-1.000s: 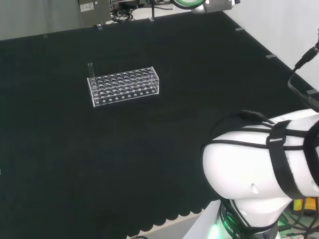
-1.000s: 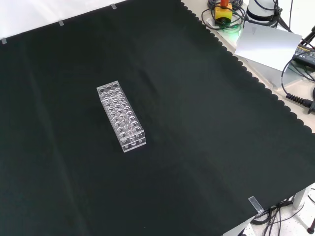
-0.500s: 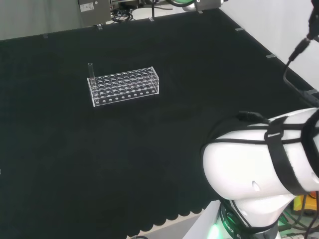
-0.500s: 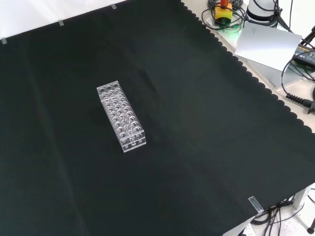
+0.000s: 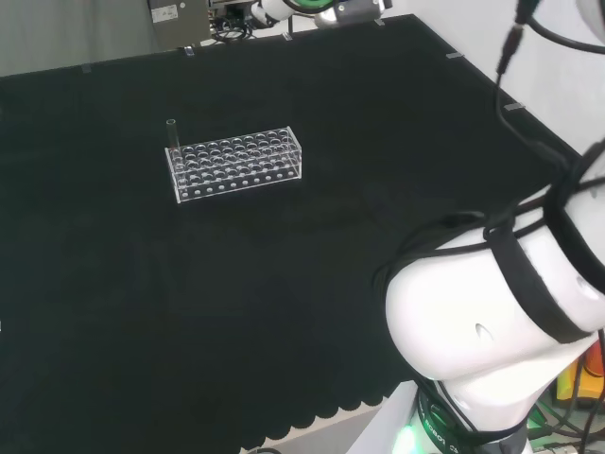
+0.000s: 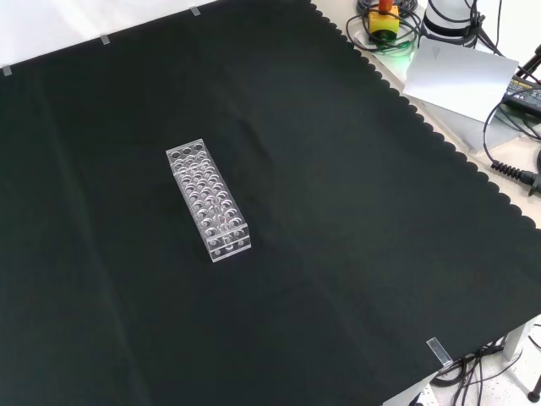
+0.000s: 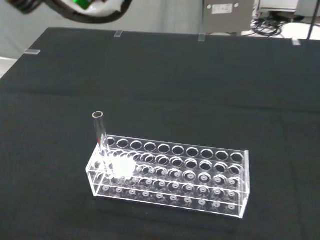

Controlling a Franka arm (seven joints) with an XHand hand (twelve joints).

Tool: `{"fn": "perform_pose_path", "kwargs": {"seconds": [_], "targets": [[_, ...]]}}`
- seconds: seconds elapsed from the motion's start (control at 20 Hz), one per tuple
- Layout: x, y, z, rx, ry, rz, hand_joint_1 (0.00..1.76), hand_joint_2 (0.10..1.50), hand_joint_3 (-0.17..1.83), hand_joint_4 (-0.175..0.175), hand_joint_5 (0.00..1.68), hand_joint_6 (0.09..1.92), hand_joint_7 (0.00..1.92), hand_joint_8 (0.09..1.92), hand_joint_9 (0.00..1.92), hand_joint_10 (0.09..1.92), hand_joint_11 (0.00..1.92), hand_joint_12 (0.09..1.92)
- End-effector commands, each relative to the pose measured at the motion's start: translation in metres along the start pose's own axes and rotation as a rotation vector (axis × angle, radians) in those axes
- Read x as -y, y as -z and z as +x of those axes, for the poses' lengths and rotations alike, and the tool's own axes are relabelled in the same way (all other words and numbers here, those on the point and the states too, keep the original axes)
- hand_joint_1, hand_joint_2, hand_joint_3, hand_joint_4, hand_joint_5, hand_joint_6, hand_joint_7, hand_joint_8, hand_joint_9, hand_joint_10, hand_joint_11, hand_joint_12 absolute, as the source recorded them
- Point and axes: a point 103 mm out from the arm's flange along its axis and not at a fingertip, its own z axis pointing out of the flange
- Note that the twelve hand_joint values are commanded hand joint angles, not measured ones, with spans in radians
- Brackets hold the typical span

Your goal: Pick up the test tube.

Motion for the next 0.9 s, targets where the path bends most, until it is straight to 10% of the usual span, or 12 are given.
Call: {"fn": "perform_pose_path", "kwargs": {"seconds": [0.05,0.9], "targets": [[-0.067,-0.020,0.024,0.022,0.116,0.022,0.83,0.70,0.50,-0.096,0.48,0.10,0.49,0.85,0.40,0.88,0.17,1.54],[-0.155,-0.091,0.067,0.056,0.220,0.186,0.85,0.69,0.54,-0.108,0.50,0.14,0.56,0.85,0.49,0.85,0.25,1.51]]}}
